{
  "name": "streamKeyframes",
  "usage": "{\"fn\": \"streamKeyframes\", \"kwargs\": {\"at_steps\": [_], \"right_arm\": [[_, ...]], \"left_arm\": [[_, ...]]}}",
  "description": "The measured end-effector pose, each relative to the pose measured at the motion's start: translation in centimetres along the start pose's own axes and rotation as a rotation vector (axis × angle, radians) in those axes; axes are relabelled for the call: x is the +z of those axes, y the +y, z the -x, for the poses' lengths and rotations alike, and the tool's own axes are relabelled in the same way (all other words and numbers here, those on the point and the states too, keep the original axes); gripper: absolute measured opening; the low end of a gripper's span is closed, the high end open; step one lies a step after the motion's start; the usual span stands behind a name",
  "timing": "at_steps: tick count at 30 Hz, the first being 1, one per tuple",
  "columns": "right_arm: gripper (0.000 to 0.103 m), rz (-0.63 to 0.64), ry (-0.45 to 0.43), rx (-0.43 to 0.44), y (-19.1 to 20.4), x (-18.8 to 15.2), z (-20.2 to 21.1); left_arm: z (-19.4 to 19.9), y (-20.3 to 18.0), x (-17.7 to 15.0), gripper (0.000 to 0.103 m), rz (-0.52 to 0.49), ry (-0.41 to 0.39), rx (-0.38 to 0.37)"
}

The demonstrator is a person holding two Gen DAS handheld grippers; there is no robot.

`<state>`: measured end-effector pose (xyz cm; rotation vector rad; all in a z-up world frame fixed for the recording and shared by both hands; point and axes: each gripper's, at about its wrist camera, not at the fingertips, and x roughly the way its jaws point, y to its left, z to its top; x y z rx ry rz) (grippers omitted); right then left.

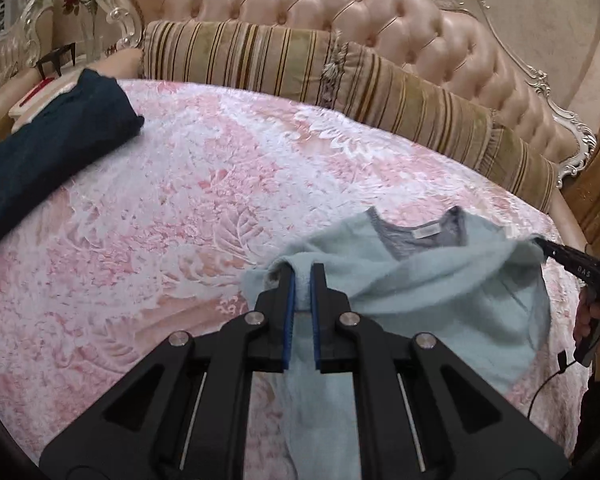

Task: Fold clothes
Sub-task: 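Lift the hem with both tools and fold it toward the collar, then open both tools and release the folded hem onto the shirt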

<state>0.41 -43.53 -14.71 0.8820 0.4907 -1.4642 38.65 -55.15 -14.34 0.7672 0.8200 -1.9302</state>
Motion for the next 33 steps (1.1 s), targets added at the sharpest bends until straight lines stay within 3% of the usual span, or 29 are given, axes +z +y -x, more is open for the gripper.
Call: {"fn": "streamKeyframes", "kwargs": {"at_steps": [1, 2, 3, 4, 5, 6, 10, 14, 17, 19, 24, 28, 31, 33], "right_arm": [[0.016, -0.005, 0.011, 0.001, -0.3, -0.2, -0.5], [0.024, -0.012, 0.018, -0.002, -0.6, -0.4, -0.7], [0.031, -0.03, 0.007, -0.003, -1.2, -0.7, -0.5], [0.046, -0.046, -0.009, -0.006, -1.7, -0.9, -0.1], [0.06, -0.061, -0.025, -0.011, -2.2, -1.0, 0.4], [0.064, -0.066, -0.041, -0.02, -2.7, -1.1, 1.1], [0.067, -0.078, -0.074, -0.063, -4.4, -1.4, 3.2], [0.067, -0.054, -0.051, -0.055, -4.0, -2.0, 3.8], [0.067, 0.046, -0.033, -0.097, -2.3, -2.8, 3.0], [0.067, 0.086, -0.004, -0.098, -1.7, -3.2, 1.8], [0.067, 0.067, -0.005, -0.048, -1.6, -2.9, 0.4], [0.067, 0.07, -0.019, -0.069, -1.7, -1.9, -0.6], [0.067, 0.031, -0.042, -0.205, -2.7, -0.9, -1.2], [0.067, -0.018, -0.068, -0.171, -3.3, -0.8, -0.6]], "left_arm": [[-0.4, 0.2, -0.3, 0.011, 0.005, 0.007, 0.0], [-0.4, 0.5, -0.6, 0.013, 0.008, 0.006, -0.003], [-0.1, 0.8, -0.7, 0.022, 0.011, -0.008, -0.007], [0.3, 1.0, -0.8, 0.043, 0.015, -0.025, -0.01], [0.9, 1.5, -0.9, 0.054, 0.021, -0.048, -0.013], [1.7, 2.0, -0.9, 0.063, 0.029, -0.074, -0.015], [2.9, 3.1, -1.1, 0.063, 0.049, -0.086, -0.039], [1.9, 1.7, -1.8, 0.063, -0.083, -0.069, 0.058], [0.4, 1.6, -2.2, 0.045, -0.133, -0.052, 0.075], [-0.6, 1.9, -2.3, 0.039, -0.13, -0.032, 0.072], [-1.5, 1.5, -2.4, 0.039, -0.108, -0.032, -0.003], [-2.4, 1.3, -1.5, 0.033, -0.122, -0.039, 0.109], [-1.7, 2.2, -0.8, 0.033, -0.049, -0.103, 0.101], [-1.4, 1.8, -0.8, 0.034, -0.083, -0.109, 0.105]]}}
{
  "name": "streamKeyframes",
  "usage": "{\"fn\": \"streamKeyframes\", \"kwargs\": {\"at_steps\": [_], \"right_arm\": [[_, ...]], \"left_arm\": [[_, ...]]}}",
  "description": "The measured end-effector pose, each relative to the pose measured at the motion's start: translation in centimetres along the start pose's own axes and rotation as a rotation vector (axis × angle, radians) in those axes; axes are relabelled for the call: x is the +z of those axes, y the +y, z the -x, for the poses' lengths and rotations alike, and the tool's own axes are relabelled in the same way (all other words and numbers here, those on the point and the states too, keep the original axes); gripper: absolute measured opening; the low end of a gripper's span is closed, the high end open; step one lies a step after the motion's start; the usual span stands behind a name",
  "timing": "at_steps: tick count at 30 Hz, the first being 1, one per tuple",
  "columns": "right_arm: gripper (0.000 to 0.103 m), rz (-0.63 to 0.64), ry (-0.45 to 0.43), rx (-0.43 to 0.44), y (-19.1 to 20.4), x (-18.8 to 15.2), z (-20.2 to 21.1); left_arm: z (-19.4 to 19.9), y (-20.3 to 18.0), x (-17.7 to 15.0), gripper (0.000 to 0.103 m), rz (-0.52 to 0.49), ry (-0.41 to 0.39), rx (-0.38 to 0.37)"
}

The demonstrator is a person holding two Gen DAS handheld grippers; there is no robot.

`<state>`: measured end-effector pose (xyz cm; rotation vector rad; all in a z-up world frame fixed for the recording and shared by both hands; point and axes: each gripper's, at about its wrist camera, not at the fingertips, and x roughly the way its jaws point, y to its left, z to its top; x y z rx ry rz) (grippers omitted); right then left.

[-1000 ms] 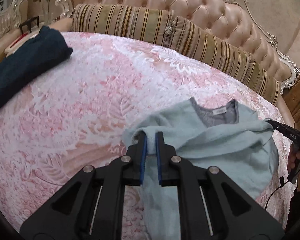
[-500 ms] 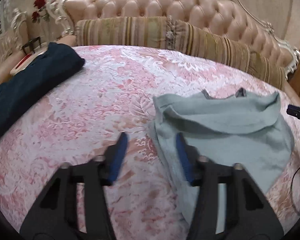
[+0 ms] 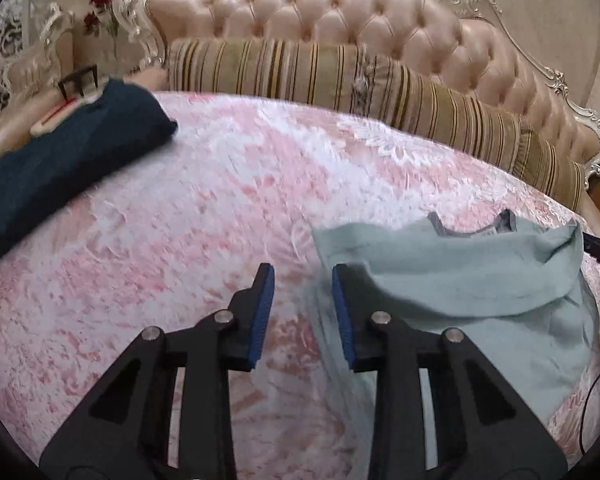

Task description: Fold clothes

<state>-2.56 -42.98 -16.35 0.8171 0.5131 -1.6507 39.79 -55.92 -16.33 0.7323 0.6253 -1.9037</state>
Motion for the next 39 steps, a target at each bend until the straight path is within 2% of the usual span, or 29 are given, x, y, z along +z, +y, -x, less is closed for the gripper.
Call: {"fn": "streamKeyframes", "kwargs": {"at_steps": [2, 4, 5, 8, 10, 13, 16, 18, 20, 24, 27, 29, 33, 36, 39], "right_arm": [[0.067, 0.042, -0.038, -0.004, 0.7, -0.3, 1.0], [0.067, 0.09, -0.049, -0.019, 1.4, -0.7, 1.4], [0.068, 0.115, -0.044, -0.022, 1.9, -1.0, 1.3], [0.068, 0.193, -0.021, -0.036, 3.2, -1.4, 0.7], [0.069, 0.244, -0.023, -0.039, 4.1, -1.3, 0.0], [0.069, 0.247, -0.023, -0.024, 4.6, -0.4, -1.3], [0.069, 0.185, -0.007, -0.104, 3.4, 1.2, -2.9], [0.069, 0.088, -0.026, -0.125, 1.8, 1.7, -2.6], [0.069, 0.036, -0.035, -0.092, 0.5, 1.4, -1.9], [0.069, 0.073, -0.004, -0.055, 0.5, -0.2, -1.0], [0.069, 0.06, 0.005, 0.014, 0.6, -0.7, -0.5], [0.069, 0.063, 0.009, 0.038, 0.9, -0.9, -0.5], [0.069, 0.087, -0.001, -0.017, 1.5, -0.9, -1.2], [0.07, 0.081, -0.006, 0.0, 1.6, -0.8, -1.5], [0.073, 0.098, -0.013, 0.003, 2.3, -0.7, -1.6]], "left_arm": [[0.0, -0.9, -0.3, 0.04, -0.066, 0.02, 0.007], [-0.2, -1.8, -0.6, 0.055, -0.132, 0.019, 0.038], [-0.3, -2.2, -0.6, 0.058, -0.163, 0.018, 0.048], [-0.9, -3.5, -0.7, 0.059, -0.255, 0.013, 0.075], [-1.5, -2.9, 0.3, 0.059, -0.212, 0.01, 0.108], [-2.7, -1.5, 2.2, 0.059, -0.114, 0.008, 0.162], [-3.0, -0.3, 3.3, 0.059, -0.029, -0.001, 0.198], [-2.0, 0.3, 3.0, 0.059, 0.013, -0.022, 0.15], [-0.9, 0.5, 2.2, 0.059, 0.022, -0.027, 0.112], [0.4, 0.9, 0.2, 0.059, 0.07, -0.013, -0.001], [1.0, 1.1, -1.5, 0.056, 0.093, -0.027, -0.057], [0.9, 0.6, -1.9, 0.053, 0.07, -0.034, -0.065], [0.6, -0.1, -1.9, 0.053, 0.022, -0.056, -0.067], [-0.1, -0.8, -1.5, 0.05, -0.002, -0.044, -0.068], [-1.0, -1.1, -1.0, 0.029, -0.007, -0.011, -0.045]]}}
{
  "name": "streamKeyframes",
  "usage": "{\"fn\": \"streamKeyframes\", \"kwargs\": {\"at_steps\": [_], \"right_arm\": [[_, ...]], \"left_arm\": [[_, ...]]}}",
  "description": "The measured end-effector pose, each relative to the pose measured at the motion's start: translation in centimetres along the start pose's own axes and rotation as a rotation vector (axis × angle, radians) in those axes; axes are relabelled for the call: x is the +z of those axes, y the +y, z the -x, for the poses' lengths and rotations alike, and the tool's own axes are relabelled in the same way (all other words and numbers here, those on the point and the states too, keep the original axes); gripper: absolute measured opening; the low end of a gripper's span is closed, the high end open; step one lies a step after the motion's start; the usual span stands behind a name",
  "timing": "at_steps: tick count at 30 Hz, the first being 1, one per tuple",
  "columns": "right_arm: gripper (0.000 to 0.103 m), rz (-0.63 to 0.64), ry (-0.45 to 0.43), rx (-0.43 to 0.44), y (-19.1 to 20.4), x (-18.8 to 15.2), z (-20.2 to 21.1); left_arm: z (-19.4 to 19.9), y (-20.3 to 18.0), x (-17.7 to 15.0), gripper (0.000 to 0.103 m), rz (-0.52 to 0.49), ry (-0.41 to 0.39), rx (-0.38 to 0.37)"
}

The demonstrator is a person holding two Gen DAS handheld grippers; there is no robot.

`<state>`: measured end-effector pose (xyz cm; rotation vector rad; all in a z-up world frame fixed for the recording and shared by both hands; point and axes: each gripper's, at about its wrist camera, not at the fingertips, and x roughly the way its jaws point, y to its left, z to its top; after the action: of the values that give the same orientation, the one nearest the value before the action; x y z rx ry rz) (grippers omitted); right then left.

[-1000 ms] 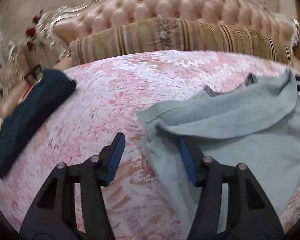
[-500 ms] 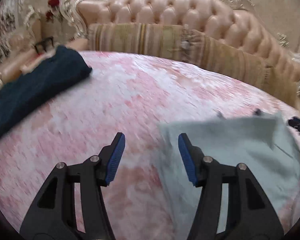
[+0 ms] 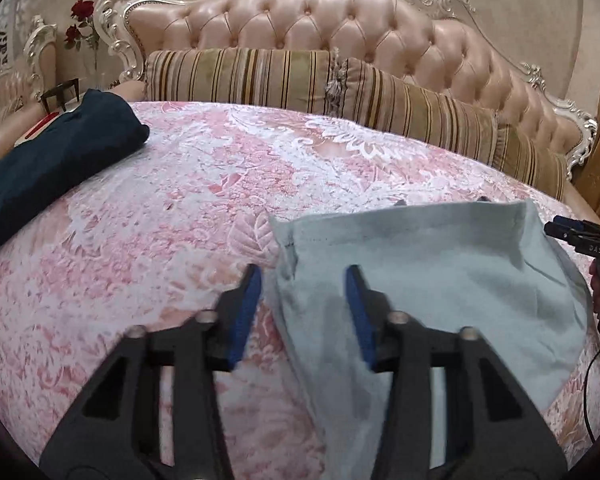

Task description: Fold clothes

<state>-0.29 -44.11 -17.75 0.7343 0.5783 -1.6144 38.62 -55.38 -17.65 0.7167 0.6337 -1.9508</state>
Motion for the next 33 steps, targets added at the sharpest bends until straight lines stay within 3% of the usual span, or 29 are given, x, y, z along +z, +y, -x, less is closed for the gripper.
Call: {"fn": "streamKeyframes", "kwargs": {"at_steps": [5, 7, 10, 12, 14, 19, 27, 29, 30, 32, 33], "right_arm": [[0.073, 0.034, 0.013, -0.008, 1.0, -0.1, -0.7], [0.072, 0.048, 0.005, -0.018, 1.2, -0.1, -0.7], [0.039, 0.08, 0.0, -0.041, 1.8, -0.3, -0.6], [0.034, 0.088, -0.004, -0.051, 1.9, -0.2, -0.5], [0.011, 0.095, 0.001, -0.05, 2.0, -0.2, -0.5], [0.0, 0.104, -0.003, -0.068, 2.1, -0.1, -0.2], [0.001, 0.076, -0.002, -0.045, 1.6, 0.2, 0.1], [0.007, 0.073, 0.001, -0.033, 1.7, 0.1, -0.2], [0.011, 0.073, 0.004, -0.033, 1.8, 0.1, -0.3], [0.052, 0.072, 0.003, -0.033, 1.9, 0.0, -0.4], [0.06, 0.068, -0.008, -0.028, 1.9, -0.1, -0.3]], "left_arm": [[-0.5, -0.5, -0.3, 0.024, -0.017, 0.015, 0.034], [-0.6, -1.1, -0.4, 0.013, -0.057, 0.019, 0.064], [-0.4, -1.9, -0.6, 0.01, -0.101, 0.003, 0.104], [-0.3, -2.2, -0.6, 0.01, -0.123, -0.002, 0.123], [-0.3, -2.5, -0.6, 0.009, -0.139, -0.004, 0.138], [0.0, -3.0, -0.5, 0.009, -0.165, -0.016, 0.16], [-0.1, -3.2, -0.5, 0.009, -0.175, -0.018, 0.168], [-0.1, -3.3, -0.6, 0.008, -0.176, -0.018, 0.168], [-0.1, -3.3, -0.6, 0.008, -0.176, -0.018, 0.168], [-0.1, -3.3, -0.6, 0.008, -0.176, -0.019, 0.169], [0.0, -3.4, -0.6, 0.009, -0.177, -0.019, 0.169]]}}
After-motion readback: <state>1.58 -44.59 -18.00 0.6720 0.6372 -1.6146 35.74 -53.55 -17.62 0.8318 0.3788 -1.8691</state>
